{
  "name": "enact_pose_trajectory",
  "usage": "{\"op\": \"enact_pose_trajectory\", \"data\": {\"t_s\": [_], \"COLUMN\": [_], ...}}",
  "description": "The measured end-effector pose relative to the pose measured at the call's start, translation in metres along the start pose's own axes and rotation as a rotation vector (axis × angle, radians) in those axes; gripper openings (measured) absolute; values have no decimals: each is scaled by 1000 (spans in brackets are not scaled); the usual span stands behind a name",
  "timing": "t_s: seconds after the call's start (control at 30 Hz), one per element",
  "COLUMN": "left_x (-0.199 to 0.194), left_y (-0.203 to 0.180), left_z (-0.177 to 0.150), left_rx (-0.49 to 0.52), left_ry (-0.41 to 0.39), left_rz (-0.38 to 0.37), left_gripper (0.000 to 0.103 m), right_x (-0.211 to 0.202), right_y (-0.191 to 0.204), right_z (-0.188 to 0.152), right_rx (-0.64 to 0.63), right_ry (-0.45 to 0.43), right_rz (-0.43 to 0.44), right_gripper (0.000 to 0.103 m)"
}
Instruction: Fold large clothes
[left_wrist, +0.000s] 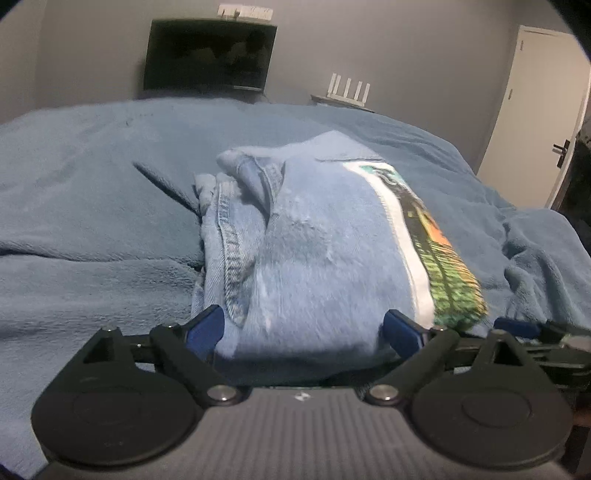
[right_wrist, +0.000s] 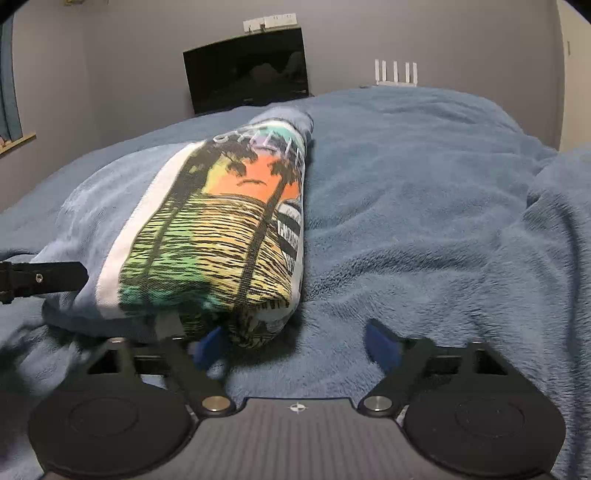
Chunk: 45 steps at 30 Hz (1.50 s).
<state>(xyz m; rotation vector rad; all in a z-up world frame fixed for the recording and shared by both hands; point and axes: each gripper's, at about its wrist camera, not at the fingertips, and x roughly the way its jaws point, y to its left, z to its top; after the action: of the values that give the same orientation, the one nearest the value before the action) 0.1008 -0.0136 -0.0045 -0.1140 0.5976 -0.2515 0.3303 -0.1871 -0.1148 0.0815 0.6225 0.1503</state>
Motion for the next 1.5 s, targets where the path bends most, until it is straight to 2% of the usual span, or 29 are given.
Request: {"op": "enact_pose_trajectory", "data": {"t_s": [0.1, 0.27, 0.47, 0.63, 0.83, 1.07, 1.2, 1.5], "left_x": [-27, -58, -70, -61, -37, -23, -16, -13], "left_y": [-7, -8, -1, -7, -7, -11, -11, -8], "left_z": [-8, -29, -48, -52, -67, -80, -83, -83], "left_rx": [44, 90, 14, 48, 107, 185, 200, 186], "left_ry": [-27, 40, 118, 124, 182, 152, 158, 165], "left_rz": [11, 30, 28, 66, 96, 141, 138, 125], "left_gripper": [102, 102, 102, 102, 102, 103, 103, 103], "right_x": [-16, -39, -59, -69, -51, -29, -19, -12], "right_y": [1, 7, 8, 5, 12, 26, 32, 32], "right_z": [-2, -9, -16, -24, -31, -39, -43, -43], "right_rx": [-12, 0, 14, 37, -2, -92, -127, -115], "right_ry": [0, 50, 65, 92, 126, 82, 87, 101], "right_rz": [40, 61, 66, 69, 34, 1, -4, -7], "right_gripper": [98, 98, 99, 102, 102, 103, 103, 103]}}
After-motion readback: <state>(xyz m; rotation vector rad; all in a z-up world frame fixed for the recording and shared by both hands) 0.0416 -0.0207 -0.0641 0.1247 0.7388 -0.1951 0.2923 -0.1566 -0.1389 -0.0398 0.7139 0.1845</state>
